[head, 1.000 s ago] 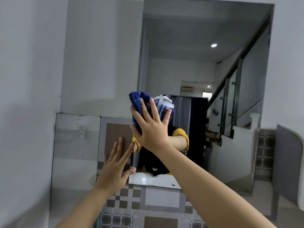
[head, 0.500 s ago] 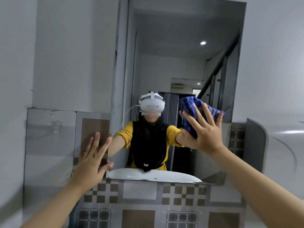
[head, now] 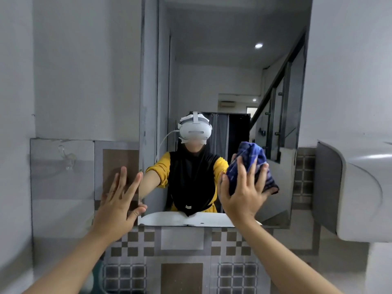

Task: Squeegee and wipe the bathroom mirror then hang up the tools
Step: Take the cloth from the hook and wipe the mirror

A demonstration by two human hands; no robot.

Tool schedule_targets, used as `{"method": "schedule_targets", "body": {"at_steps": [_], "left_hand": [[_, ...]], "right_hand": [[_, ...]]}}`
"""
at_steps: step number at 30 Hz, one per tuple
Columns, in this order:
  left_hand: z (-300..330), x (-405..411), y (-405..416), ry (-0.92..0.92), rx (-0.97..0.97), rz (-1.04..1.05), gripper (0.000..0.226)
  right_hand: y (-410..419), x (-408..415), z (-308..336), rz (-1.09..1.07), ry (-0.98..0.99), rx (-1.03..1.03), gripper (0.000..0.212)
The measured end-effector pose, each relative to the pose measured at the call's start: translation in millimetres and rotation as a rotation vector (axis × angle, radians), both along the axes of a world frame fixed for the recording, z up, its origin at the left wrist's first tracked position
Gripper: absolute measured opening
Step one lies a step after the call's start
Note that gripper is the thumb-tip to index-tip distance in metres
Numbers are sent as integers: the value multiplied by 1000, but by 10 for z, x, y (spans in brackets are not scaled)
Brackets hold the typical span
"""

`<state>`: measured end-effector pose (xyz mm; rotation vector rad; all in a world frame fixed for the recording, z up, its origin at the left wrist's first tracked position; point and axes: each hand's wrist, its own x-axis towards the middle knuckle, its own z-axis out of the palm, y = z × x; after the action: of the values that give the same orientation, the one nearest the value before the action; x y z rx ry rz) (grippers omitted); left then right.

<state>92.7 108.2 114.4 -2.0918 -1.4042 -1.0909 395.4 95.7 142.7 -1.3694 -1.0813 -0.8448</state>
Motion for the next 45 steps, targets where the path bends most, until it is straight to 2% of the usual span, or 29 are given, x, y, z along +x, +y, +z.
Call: {"method": "schedule_targets", "body": {"at_steps": [4,8,11,14,18,21,25,27,32,36,38,40,43,45], "left_hand": [[-60,-19,-16,32,1,16,79],[-225,-45,-90,45,-33,41,80],[-351,-85,-72,99,-35,47,79],[-423,-128,-29,103,4,21,92],[-440,-137,-4,83,28,0,95],[-438,-127,-13,86,25,31,92],[-425,-126,-29,79,27,34,73],[-412,-123,-38,90,21,35,69],[-409,-111,-42,95,41,2,69],[-414,-113,-23,116,40,30,71],[-417,-114,-6,120,45,44,72],[-418,-112,0,119,37,39,72],[-406,-104,-18,108,22,27,73],[-394,-84,-52,88,7,28,73]], "right_hand": [[95,-546,18,22,-10,20,54],[164,-1059,169,50,-107,58,50],[191,-1439,265,100,-230,47,45],[212,-1661,293,156,-454,26,46],[226,-1594,285,186,-681,-35,53],[211,-1375,279,159,-818,-45,51],[145,-928,258,110,-896,-5,47],[96,-625,240,66,-898,12,47],[-5,289,127,-60,-847,29,52],[-95,900,-51,-52,-729,-45,52],[-123,1070,-174,-21,-583,-108,51],[-157,1082,-300,18,-351,-167,54],[-179,842,-455,13,-7,-192,58],[-189,593,-509,37,138,-178,59]]}}
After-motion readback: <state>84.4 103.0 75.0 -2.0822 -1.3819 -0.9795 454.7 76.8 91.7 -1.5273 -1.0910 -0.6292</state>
